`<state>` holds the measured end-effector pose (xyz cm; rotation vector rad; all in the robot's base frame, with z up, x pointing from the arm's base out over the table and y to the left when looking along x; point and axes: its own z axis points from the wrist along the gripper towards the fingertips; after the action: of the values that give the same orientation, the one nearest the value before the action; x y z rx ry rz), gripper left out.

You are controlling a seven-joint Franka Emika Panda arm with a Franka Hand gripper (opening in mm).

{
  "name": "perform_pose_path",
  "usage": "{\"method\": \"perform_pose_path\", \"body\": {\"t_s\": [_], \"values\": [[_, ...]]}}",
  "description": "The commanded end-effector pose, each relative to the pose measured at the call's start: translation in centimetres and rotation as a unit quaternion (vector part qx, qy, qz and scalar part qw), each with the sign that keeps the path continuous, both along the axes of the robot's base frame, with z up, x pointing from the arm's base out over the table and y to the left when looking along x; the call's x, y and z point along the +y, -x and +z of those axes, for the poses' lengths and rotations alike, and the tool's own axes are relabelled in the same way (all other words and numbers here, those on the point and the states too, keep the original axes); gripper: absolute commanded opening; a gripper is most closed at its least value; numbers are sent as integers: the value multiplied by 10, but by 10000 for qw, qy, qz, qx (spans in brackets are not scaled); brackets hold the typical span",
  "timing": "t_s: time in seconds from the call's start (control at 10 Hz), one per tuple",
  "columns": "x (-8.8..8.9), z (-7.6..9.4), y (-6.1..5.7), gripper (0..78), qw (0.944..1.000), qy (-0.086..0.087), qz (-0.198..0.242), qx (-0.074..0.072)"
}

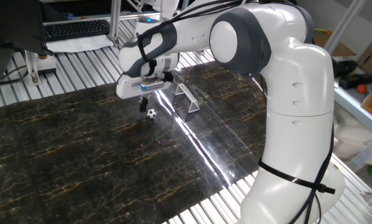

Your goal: Push the soccer ball into the goal

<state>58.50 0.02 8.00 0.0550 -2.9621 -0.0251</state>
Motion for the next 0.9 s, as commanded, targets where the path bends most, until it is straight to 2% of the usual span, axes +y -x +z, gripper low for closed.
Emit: {"method": "perform_pose_path", "body": {"t_s": [0.1,0.9], "values": [[7,-5,13,0,10000,-2,14,-28],[7,-9,12,0,9998,-87,139,-61]]}}
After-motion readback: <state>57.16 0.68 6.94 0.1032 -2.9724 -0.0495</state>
